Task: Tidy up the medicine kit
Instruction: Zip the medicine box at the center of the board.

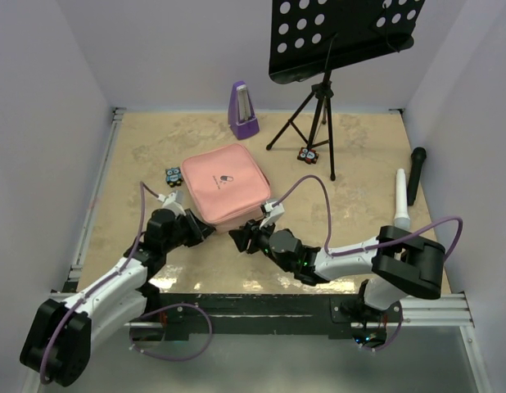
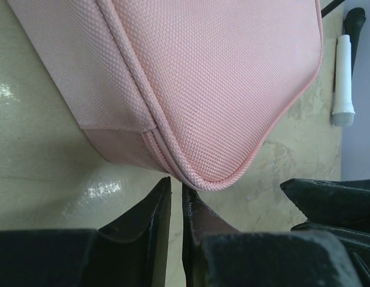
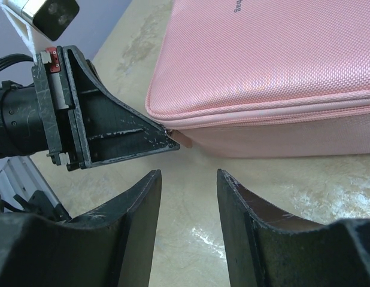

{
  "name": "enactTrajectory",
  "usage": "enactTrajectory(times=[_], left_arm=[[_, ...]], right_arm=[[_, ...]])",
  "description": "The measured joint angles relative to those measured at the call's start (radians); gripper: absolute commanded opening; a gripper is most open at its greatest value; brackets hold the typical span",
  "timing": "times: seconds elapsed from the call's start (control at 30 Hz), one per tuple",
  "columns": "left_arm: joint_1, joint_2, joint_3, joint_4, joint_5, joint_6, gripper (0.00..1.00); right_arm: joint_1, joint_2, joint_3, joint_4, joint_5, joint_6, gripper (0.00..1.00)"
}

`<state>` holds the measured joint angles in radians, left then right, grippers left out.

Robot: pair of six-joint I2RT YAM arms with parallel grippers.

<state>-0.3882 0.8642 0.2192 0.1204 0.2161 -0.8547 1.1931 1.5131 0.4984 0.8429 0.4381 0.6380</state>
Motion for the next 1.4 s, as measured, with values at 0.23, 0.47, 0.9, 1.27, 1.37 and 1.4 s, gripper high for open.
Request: enactTrajectory(times=[0.23,0.47,0.9,1.27,1.37,1.4], left_arm=[[-0.035,0.042,-0.005,0.061,0.031,-0.010,0.18],[-0.047,0.026,-0.004,0.059,0.045,-0.017,0.19],[-0.047,-0.275,0.081,-0.247,-0.024,0.028,0.21],[-0.046,-0.212,0.246,-0.406,-0.267,0.048,0.46],[-0.046,-0.185,0.258,-0.391,-0.304,0.061,0.66],[-0.046,-0.179,0.258,-0.386,-0.307,0.066,0.71]], right_arm=[[0.000,0.000,0.000,0.000,0.006,0.002,0.51],[0.000,0.000,-0.014,0.024,-0.011,-0.002,0.63],[0.000,-0.002,-0.013,0.018,-0.074,-0.016,0.89],[0.000,0.002,-0.230,0.364,-0.204,-0.066,0.98],[0.005,0.046,-0.231,0.371,-0.248,-0.113,0.98],[0.010,0.049,-0.221,0.373,-0.248,-0.124,0.98]])
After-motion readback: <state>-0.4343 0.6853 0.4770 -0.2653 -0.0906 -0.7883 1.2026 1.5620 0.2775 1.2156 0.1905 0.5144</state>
